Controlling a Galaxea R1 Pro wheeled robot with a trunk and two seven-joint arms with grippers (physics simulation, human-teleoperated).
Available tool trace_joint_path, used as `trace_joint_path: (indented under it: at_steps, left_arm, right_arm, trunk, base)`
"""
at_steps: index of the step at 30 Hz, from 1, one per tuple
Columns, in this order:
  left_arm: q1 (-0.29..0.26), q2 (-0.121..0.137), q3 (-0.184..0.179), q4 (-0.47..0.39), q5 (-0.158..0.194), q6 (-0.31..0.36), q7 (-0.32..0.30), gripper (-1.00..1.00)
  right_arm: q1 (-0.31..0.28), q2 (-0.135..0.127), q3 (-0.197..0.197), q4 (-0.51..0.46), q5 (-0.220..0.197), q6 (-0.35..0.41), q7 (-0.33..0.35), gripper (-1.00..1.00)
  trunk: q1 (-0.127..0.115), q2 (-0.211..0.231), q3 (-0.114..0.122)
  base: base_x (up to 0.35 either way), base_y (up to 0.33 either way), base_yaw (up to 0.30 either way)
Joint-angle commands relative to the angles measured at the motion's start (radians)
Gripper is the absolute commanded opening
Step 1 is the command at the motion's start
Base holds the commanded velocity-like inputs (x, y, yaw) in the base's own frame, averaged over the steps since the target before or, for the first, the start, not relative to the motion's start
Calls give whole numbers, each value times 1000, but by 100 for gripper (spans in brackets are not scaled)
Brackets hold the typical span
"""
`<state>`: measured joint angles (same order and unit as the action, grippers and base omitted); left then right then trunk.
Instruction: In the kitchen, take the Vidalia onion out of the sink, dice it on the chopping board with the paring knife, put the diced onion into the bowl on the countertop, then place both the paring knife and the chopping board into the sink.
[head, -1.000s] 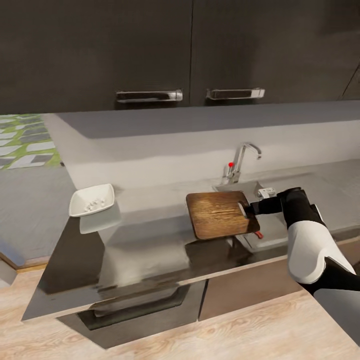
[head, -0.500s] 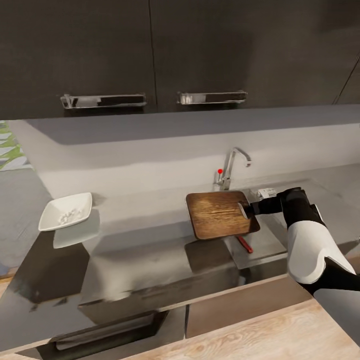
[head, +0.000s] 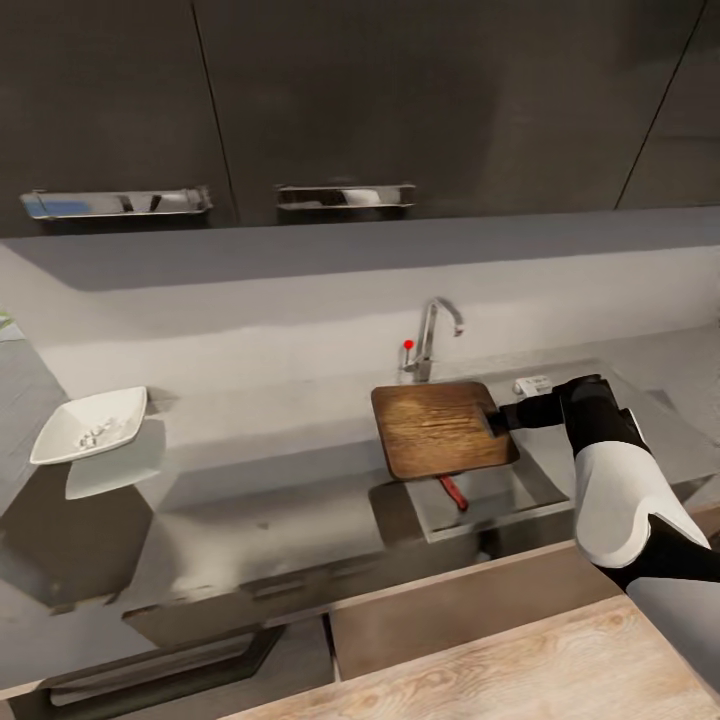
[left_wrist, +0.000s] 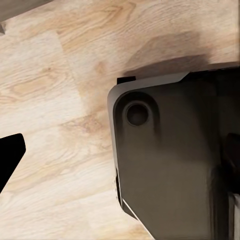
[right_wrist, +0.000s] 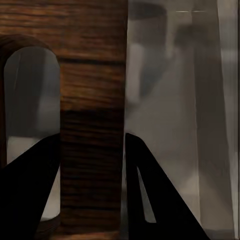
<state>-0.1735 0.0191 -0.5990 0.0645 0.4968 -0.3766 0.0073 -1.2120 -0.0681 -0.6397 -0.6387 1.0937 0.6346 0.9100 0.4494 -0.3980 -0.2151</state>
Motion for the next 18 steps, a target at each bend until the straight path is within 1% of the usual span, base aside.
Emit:
trace_joint_path:
  at_steps: [1,5,8,9,10,11,14,16,18]
  left_arm:
    - [-1,0,-8,3,5,-5,0,100]
    - [-1,0,-8,3,5,-5,-1,100]
    - [-1,-2,-8,3,5,-5,-1,100]
    - [-1,-2,-8,3,5,-5,-1,100]
    - [-1,-2,-8,3,5,-5,-1,100]
    - [-1,-3,-8,3,5,-5,-1,100]
    - [-1,-4,-8,3,5,-5,-1,100]
    - [-1,-6,-8,3,5,-5,-1,100]
    - [-1,-9,-8,3,5,-4,-2,100]
  right_arm:
    - [-2,1,-5,-1,5,4,8,-100]
    - [-1,1,-5,-1,5,5,6,-100]
    - [-2,5,-4,0,5,7,-42,-100]
    - [-2,6,-4,0,4,8,-72,-100]
    - [-2,7,-4,0,3,15,-129,-100]
    - [-2,7,-4,0,2,27,-172,-100]
    - [-3,13,-6,1,-3,94,-298,-100]
    - [-2,23,-9,1,-4,128,-366,-100]
    - [-3,34,-12,0,-7,144,-415,-100]
  trunk:
    - [1,-2,-2]
    - [1,-2,-2]
    - [1,-2,-2]
    - [1,-2,-2]
    - [1,-2,-2]
    - [1,-2,-2]
    - [1,-2,-2]
    - [1,-2,-2]
    - [1,-2,-2]
  base:
    - [0,-49,0]
    - [0,-12,0]
    - [0,-1,0]
    - [0,0,0]
    - [0,0,0]
    - [0,0,0]
    - [0,0,0]
    - [0,0,0]
    - [0,0,0]
